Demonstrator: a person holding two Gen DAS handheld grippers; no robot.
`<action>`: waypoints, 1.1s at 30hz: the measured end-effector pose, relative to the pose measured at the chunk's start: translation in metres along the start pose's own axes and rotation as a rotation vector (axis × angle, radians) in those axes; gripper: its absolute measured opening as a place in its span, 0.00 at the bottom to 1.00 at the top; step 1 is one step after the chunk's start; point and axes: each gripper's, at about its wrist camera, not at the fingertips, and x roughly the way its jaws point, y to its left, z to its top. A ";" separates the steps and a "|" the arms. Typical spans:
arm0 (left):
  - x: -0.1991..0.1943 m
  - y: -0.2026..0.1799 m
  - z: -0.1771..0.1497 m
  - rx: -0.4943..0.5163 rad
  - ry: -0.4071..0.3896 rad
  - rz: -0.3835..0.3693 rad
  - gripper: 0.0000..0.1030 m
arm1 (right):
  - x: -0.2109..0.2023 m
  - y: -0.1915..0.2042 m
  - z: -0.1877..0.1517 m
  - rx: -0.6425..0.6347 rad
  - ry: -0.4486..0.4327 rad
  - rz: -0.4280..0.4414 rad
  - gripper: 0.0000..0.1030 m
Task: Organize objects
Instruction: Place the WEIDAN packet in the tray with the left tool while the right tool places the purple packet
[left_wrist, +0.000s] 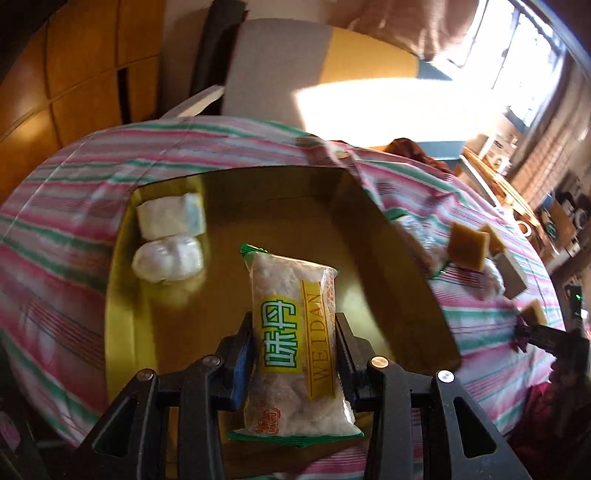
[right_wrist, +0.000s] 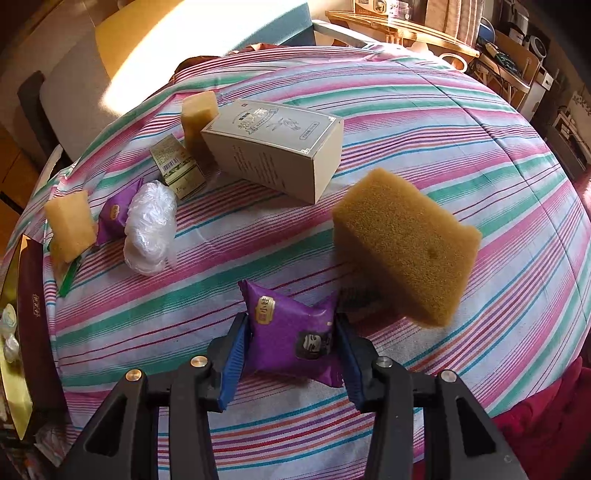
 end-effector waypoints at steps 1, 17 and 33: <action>0.006 0.014 0.003 -0.034 0.018 0.035 0.39 | -0.001 0.004 0.000 -0.012 -0.008 0.008 0.44; 0.005 0.055 0.004 -0.048 -0.038 0.235 0.43 | -0.038 0.039 -0.016 -0.199 -0.109 0.164 0.44; -0.062 0.058 -0.037 -0.066 -0.184 0.231 0.52 | -0.073 0.280 -0.079 -0.629 -0.058 0.518 0.44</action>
